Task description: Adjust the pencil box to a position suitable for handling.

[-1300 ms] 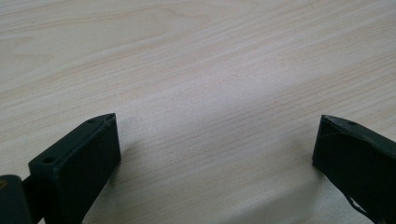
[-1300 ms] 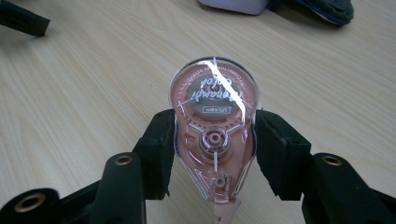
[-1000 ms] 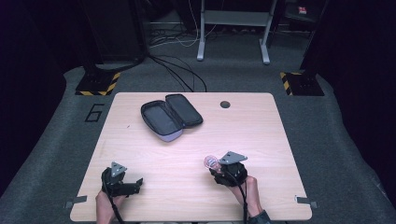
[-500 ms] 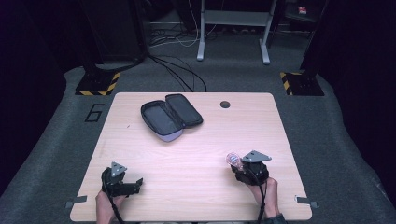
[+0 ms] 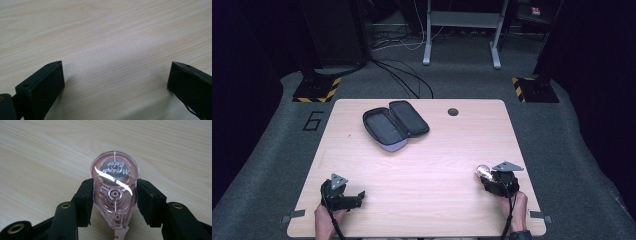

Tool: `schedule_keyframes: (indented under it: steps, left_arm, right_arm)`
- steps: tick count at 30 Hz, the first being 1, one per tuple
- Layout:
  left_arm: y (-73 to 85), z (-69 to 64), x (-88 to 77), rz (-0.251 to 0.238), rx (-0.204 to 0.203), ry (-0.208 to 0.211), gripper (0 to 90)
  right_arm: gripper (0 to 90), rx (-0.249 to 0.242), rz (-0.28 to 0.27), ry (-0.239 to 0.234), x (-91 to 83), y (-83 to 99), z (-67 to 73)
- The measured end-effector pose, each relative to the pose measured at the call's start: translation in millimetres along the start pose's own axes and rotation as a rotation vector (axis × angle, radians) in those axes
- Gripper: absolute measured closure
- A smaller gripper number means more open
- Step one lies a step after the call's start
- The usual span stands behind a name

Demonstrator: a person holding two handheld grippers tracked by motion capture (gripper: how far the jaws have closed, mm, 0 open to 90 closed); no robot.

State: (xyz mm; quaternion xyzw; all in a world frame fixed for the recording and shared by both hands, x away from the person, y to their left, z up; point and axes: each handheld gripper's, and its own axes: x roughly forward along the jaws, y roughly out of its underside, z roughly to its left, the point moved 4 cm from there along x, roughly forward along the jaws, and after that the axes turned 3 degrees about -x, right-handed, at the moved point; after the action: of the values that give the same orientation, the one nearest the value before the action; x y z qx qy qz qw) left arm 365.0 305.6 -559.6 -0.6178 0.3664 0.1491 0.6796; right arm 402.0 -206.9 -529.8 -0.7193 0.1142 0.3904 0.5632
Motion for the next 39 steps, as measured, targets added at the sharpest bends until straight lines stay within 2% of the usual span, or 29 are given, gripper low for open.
schedule_keyframes:
  steps: [1, 7, 10, 13, 16, 19, 20, 21, 23, 25, 30, 32, 33, 35, 39]
  left_arm:
    - [0.0, 0.0, 0.0, 0.0, 0.0, 0.0, 0.8]
    - [0.0, 0.0, 0.0, 0.0, 0.0, 0.0, 0.8]
    - [0.0, 0.0, 0.0, 0.0, 0.0, 0.0, 0.8]
    - [0.0, 0.0, 0.0, 0.0, 0.0, 0.0, 0.8]
    - [0.0, 0.0, 0.0, 0.0, 0.0, 0.0, 0.8]
    - [-0.1, 0.0, 0.0, 0.001, -0.001, 0.0, 0.8]
    - [-0.1, 0.1, -0.1, 0.001, 0.0, 0.001, 0.8]
    - [-0.1, 0.1, -0.1, 0.001, 0.0, 0.001, 0.8]
    - [-0.2, 0.1, -0.1, 0.002, 0.001, 0.0, 0.8]
    - [-0.3, 0.0, 0.0, 0.001, -0.001, 0.0, 0.7]
    - [-2.2, -1.5, 0.1, -0.001, 0.006, 0.0, 1.4]
    - [-4.2, -2.7, 0.7, -0.009, 0.006, 0.006, 8.0]
    - [-6.3, -2.6, 1.5, -0.006, 0.011, 0.012, 8.2]
    - [-12.8, -2.8, 3.3, -0.006, 0.008, 0.044, 6.7]
    - [-34.4, -3.9, 4.7, -0.017, 0.041, 0.078, 6.2]
  right_arm:
    - [49.3, 0.01, 0.01, 0.008, 1.4, 3.4, -4.8]
    - [49.3, 0.018, 0.018, 0.038, 3.8, 8.3, -10.5]
    - [49.2, 0.023, 0.039, 0.056, 6.4, 11.4, -12.0]
    - [49.1, 0.02, 0.032, 0.056, 7.4, 12.6, -13.4]
    - [47.6, 0.042, 0.027, 0.038, 7.6, 14.6, -15.9]
    - [22.7, 0.071, 0.03, 0.032, 5.4, 17.5, -18.6]
    - [17.3, 0.076, 0.023, 0.023, 2.8, 19.5, -20.4]
    - [14.8, 0.088, 0.006, 0.027, -0.4, 21.1, -21.5]
    - [10.2, 0.103, -0.007, 0.005, -5.6, 25.2, -22.8]
    - [3.5, 0.099, -0.009, 0.003, -11.4, 33.2, -24.9]
    - [0.0, 0.109, 0.002, -0.005, -15.4, 48.7, -30.2]
    - [0.0, 0.095, 0.006, 0.002, -16.3, 52.3, -32.3]
    - [0.0, 0.092, 0.006, 0.003, -17.4, 52.8, -32.5]
    - [0.0, 0.101, 0.006, 0.0, -17.2, 53.9, -33.9]
    - [0.0, 0.087, 0.008, -0.002, -15.9, 53.7, -36.0]
